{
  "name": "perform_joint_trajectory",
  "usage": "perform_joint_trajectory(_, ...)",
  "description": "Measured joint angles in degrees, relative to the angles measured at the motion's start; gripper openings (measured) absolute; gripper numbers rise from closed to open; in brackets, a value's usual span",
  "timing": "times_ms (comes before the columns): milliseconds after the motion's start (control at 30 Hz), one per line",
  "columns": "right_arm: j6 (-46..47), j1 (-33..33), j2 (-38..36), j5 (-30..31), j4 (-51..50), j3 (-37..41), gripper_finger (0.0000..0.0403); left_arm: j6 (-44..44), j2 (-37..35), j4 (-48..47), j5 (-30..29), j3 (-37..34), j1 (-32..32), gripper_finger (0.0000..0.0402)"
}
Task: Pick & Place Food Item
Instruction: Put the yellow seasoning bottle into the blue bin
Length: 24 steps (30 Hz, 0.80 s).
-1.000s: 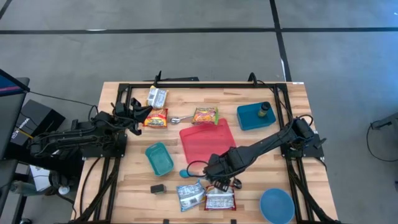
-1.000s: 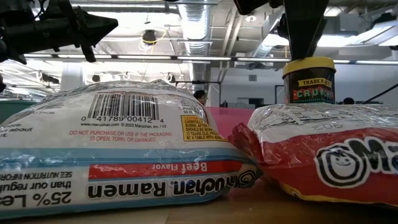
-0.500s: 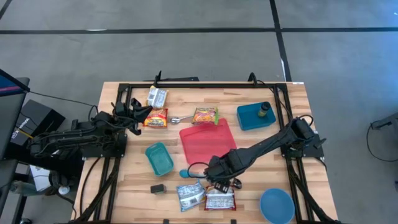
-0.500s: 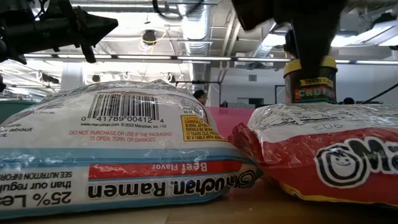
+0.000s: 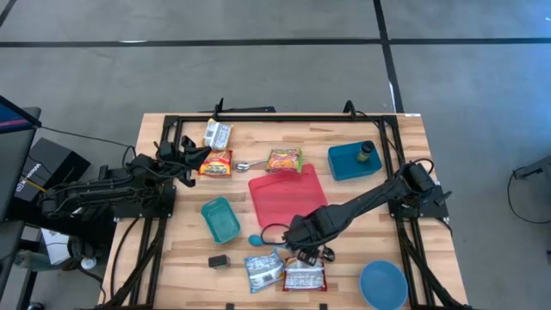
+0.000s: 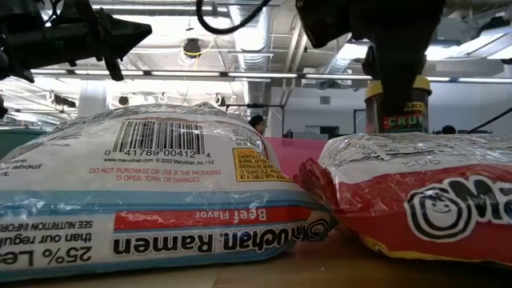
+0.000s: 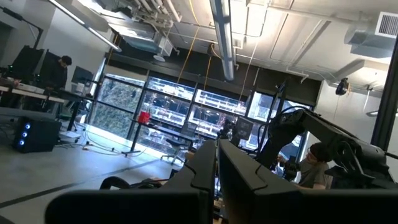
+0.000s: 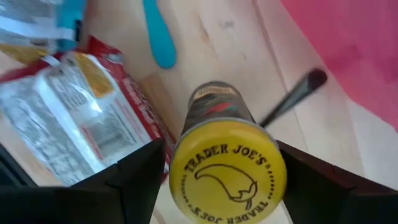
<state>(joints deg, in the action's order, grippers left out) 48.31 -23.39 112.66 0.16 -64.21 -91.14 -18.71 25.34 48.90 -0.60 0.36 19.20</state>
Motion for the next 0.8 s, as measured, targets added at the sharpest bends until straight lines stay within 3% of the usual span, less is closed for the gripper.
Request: perform_joint_trajectory(800, -1.9, -0.2, 0.2, -0.1, 3.2, 2.7, 0.0276, 0.0, 0.0, 0.0, 0.0, 0.0, 0.0, 0.0012)
